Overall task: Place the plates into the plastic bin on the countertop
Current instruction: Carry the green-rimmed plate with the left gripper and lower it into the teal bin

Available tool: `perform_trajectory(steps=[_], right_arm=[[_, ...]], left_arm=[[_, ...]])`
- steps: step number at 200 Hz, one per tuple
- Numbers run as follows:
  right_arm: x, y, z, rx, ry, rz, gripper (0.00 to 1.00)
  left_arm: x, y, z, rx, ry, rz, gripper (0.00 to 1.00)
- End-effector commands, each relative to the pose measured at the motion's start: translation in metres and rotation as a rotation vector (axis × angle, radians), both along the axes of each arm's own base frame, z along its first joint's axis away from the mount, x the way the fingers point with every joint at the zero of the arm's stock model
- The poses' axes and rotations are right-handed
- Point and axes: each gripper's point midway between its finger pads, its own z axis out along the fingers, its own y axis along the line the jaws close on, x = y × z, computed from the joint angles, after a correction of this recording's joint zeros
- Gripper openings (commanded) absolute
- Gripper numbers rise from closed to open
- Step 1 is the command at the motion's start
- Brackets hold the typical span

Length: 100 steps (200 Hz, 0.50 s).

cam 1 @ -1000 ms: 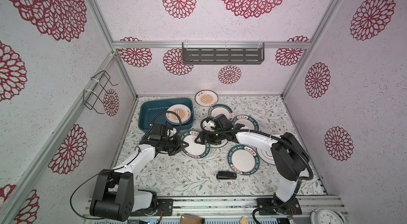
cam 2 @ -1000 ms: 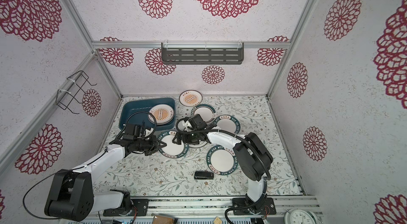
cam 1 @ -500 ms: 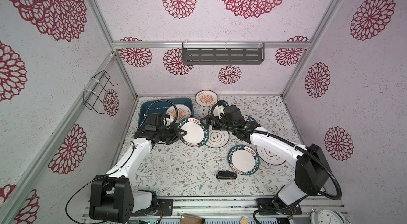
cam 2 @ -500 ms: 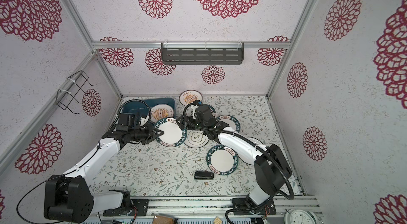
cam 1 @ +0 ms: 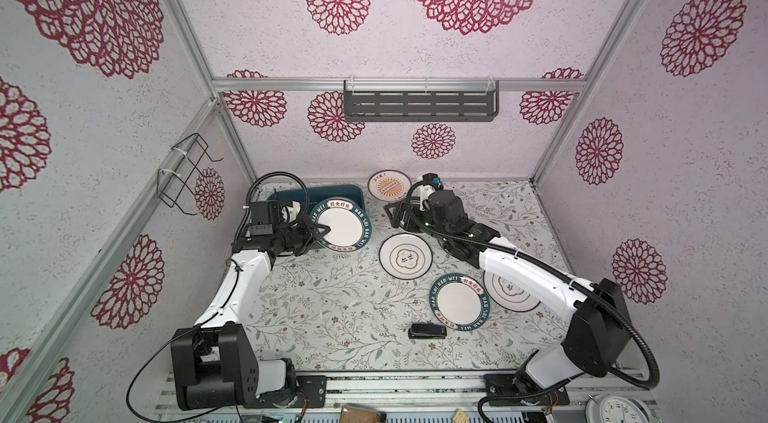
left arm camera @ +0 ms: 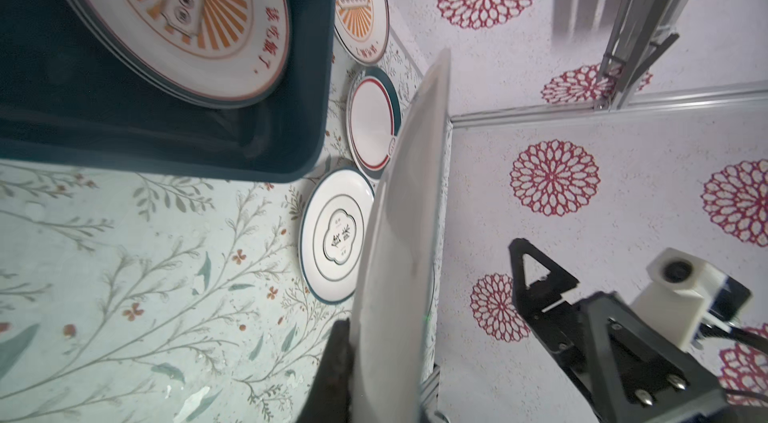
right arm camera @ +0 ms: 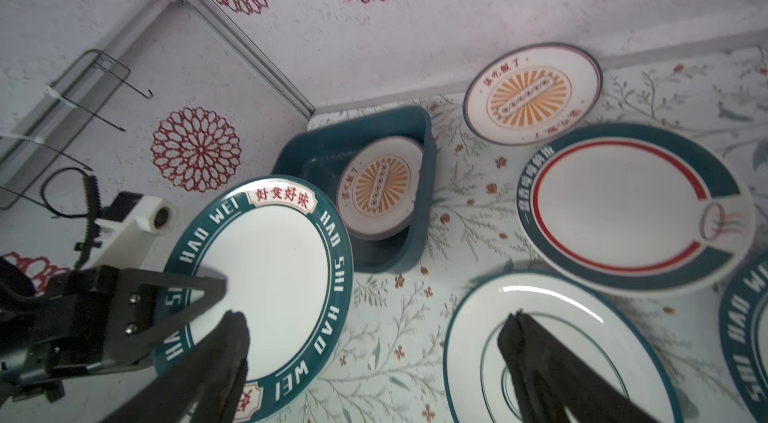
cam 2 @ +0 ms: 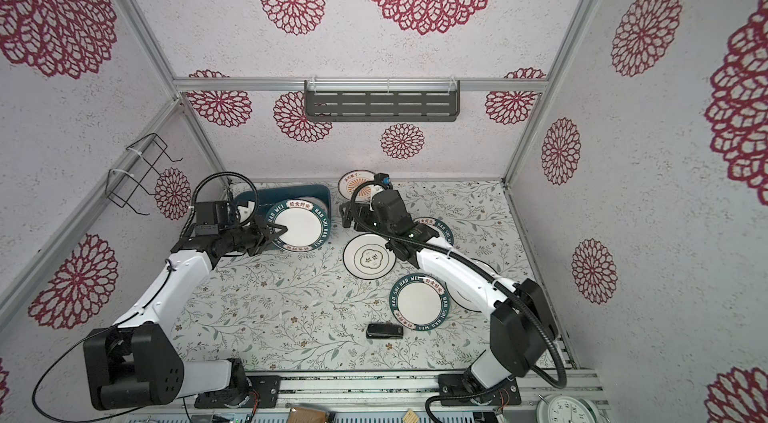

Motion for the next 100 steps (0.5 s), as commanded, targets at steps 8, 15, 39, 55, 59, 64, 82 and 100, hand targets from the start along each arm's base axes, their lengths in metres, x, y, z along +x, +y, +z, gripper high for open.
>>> perform_trajectory(steps=[8, 15, 39, 55, 59, 64, 82, 100], right_arm=[[0.027, 0.014, 0.033, 0.004, -0.124, 0.004, 0.99], [0.03, 0.017, 0.032, 0.007, -0.124, 0.007, 0.99], [0.041, 0.025, 0.03, 0.016, -0.129, 0.005, 0.99], [0.049, 0.03, 0.033, 0.008, -0.147, 0.006, 0.99], [0.051, 0.03, 0.035, 0.006, -0.153, 0.006, 0.99], [0.055, 0.032, 0.035, 0.001, -0.157, 0.006, 0.99], [0.066, 0.033, 0.04, -0.002, -0.174, -0.002, 0.99], [0.073, 0.032, 0.045, 0.011, -0.188, -0.011, 0.99]], left_arm=[[0.032, 0.027, 0.031, 0.021, -0.135, 0.062, 0.0], [0.037, 0.033, 0.031, 0.017, -0.136, 0.072, 0.0], [0.055, 0.054, 0.035, 0.001, -0.136, 0.107, 0.0], [0.069, 0.067, 0.037, 0.008, -0.148, 0.131, 0.0], [0.072, 0.07, 0.036, 0.009, -0.147, 0.136, 0.0], [0.077, 0.074, 0.035, 0.01, -0.147, 0.141, 0.0], [0.092, 0.086, 0.031, 0.007, -0.142, 0.161, 0.0], [0.108, 0.1, 0.025, 0.0, -0.14, 0.189, 0.0]])
